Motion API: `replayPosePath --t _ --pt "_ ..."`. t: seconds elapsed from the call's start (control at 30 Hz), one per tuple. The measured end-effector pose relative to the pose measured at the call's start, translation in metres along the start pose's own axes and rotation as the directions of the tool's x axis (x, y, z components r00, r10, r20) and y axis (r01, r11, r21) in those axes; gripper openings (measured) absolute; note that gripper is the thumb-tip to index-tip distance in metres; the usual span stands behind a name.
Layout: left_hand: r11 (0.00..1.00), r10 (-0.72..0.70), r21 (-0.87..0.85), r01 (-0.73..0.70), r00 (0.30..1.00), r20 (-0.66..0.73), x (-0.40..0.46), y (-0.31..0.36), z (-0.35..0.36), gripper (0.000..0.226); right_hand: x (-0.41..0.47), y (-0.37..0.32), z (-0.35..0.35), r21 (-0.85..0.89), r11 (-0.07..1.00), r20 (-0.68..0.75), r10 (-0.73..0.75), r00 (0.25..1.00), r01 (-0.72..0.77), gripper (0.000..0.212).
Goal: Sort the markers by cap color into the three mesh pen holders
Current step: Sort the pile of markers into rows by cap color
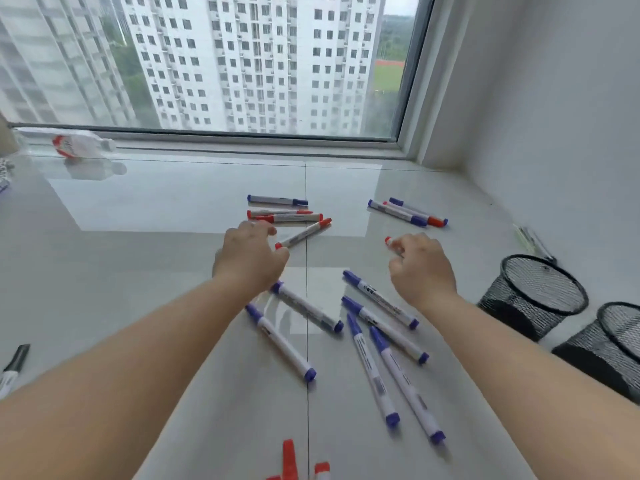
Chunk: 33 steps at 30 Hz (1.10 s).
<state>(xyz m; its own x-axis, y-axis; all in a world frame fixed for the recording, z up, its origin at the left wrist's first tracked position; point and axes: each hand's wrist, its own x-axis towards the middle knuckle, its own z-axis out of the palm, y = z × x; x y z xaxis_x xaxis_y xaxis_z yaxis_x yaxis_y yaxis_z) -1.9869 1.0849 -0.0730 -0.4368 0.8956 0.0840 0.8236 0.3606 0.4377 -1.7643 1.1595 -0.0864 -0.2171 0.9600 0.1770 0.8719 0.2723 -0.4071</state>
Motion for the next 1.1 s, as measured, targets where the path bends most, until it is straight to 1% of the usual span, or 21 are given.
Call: replayPosePath --t 0.07,0.13,0.2,0.33,0.43,0.5,0.57,0.63,0.7,0.8,0.87,0.97,1.03,1.1 --pt "0.997 0.039 0.067 -0.040 0.999 0.023 0.028 0.001 0.011 0.045 0.028 0.007 0.012 -0.126 0.989 0.054 0.090 0.994 -0.083 0.034" --pt "0.987 0.067 0.143 -0.074 0.996 0.052 0.052 0.005 0.020 0.051 0.046 0.011 0.024 -0.228 0.966 0.119 0.149 0.982 -0.119 0.035" --pt "0.973 0.075 0.215 -0.089 0.995 0.072 0.073 0.008 0.027 0.058 0.056 0.014 0.035 -0.256 0.959 0.137 0.160 0.978 -0.121 0.034" --pt "0.937 0.054 0.336 -0.101 0.988 0.147 0.108 0.006 0.037 0.076 0.068 0.021 0.045 -0.207 0.957 0.121 0.232 0.965 -0.204 0.028" --pt "0.903 0.034 0.408 -0.130 0.971 0.235 0.129 0.002 0.046 0.088 0.081 0.027 0.049 -0.182 0.966 0.142 0.212 0.967 -0.185 0.023" --pt "0.921 -0.023 0.380 -0.090 0.959 0.281 0.140 0.004 0.055 0.092 0.096 0.029 0.046 -0.103 0.979 0.121 0.189 0.974 -0.177 0.019" --pt "0.945 -0.038 0.320 -0.067 0.950 0.311 0.148 0.009 0.066 0.088 0.116 0.034 0.040 -0.038 0.984 0.054 0.176 0.983 -0.174 0.019" --pt "0.947 0.009 0.303 -0.102 0.956 0.294 0.151 0.013 0.076 0.080 0.137 0.044 0.034 -0.059 0.986 -0.018 0.154 0.988 -0.155 0.021" --pt "0.942 0.051 0.314 -0.119 0.975 0.217 0.152 0.013 0.083 0.070 0.156 0.054 0.029 -0.111 0.982 -0.048 0.151 0.987 -0.156 0.023" --pt "0.944 0.094 0.308 -0.121 0.990 0.102 0.149 0.007 0.092 0.063 0.175 0.067 0.031 -0.203 0.967 -0.007 0.155 0.988 -0.153 0.027" --pt "0.946 0.102 0.299 -0.122 0.991 0.082 0.150 0.005 0.095 0.064 0.181 0.069 0.035 -0.246 0.960 0.045 0.147 0.988 -0.132 0.026" --pt "0.949 0.134 0.280 -0.147 0.989 0.063 0.153 0.003 0.097 0.063 0.185 0.067 0.040 -0.219 0.963 0.084 0.177 0.981 -0.155 0.027" --pt "0.954 0.175 0.242 -0.176 0.984 0.026 0.153 0.001 0.097 0.060 0.185 0.064 0.044 -0.193 0.964 0.096 0.203 0.974 -0.182 0.032" --pt "0.956 0.194 0.224 -0.190 0.981 0.004 0.154 -0.001 0.098 0.059 0.185 0.063 0.047 -0.203 0.962 0.108 0.209 0.972 -0.184 0.037"
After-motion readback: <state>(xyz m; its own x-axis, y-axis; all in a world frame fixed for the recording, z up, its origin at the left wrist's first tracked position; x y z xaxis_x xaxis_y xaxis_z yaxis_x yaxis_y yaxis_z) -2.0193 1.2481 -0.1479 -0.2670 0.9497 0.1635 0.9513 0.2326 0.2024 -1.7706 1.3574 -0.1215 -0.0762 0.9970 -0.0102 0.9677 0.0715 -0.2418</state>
